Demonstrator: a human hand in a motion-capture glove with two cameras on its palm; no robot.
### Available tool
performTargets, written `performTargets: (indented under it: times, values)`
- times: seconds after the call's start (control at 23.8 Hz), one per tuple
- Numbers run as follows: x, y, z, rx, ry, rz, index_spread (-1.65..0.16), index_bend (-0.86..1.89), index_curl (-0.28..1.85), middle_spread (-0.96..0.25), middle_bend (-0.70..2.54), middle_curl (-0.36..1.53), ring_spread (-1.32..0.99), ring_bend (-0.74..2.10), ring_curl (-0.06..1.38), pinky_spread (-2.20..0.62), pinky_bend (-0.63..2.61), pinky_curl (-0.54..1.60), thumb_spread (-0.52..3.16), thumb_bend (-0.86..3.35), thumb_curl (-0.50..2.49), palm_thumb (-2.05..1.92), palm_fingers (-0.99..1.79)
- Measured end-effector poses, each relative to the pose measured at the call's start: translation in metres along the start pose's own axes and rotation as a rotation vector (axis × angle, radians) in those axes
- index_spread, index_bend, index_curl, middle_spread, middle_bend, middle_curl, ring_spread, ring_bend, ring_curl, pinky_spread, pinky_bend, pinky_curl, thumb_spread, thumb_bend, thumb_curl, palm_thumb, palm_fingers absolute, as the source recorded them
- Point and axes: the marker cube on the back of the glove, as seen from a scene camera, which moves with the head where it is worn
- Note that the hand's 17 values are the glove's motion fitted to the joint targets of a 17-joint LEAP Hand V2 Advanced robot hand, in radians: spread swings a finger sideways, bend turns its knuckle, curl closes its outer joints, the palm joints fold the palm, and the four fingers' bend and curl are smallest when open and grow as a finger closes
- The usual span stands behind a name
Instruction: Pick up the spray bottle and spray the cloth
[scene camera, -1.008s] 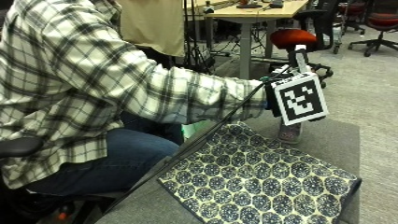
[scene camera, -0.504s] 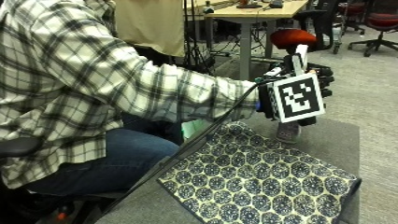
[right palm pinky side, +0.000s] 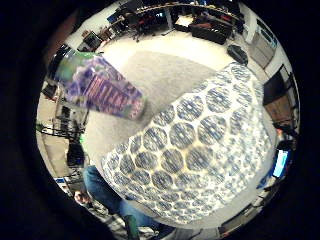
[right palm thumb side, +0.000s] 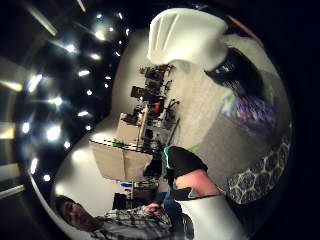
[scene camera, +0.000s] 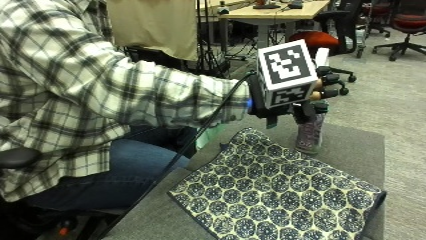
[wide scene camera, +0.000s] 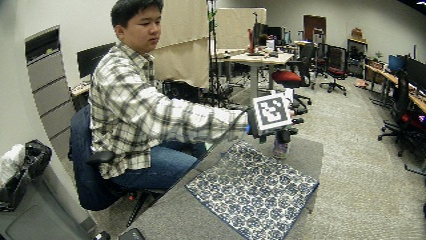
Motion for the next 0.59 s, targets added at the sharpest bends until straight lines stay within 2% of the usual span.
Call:
performTargets:
  times: [0.25, 0.42, 0.59]
  values:
    - [-0.001, 0.101, -0.065, -0.057, 0.252, 0.022, -0.38, 0.17, 0.33, -0.13, 0.16, 0.35, 0.0, 0.26, 0.33, 0.17, 0.37, 0.34, 0.93, -0.04, 0.51, 0.48, 0.03]
    - [-0.001, 0.202, -0.11, -0.067, 0.408, -0.002, -0.38, 0.2, 0.33, -0.12, 0.16, 0.34, 0.02, 0.26, 0.32, 0.18, 0.37, 0.33, 0.97, -0.02, 0.5, 0.5, 0.05]
    - [-0.002, 0.309, -0.128, -0.001, 0.598, 0.023, -0.38, 0.21, 0.34, -0.12, 0.17, 0.33, 0.04, 0.25, 0.32, 0.19, 0.36, 0.32, 1.0, -0.02, 0.5, 0.51, 0.09]
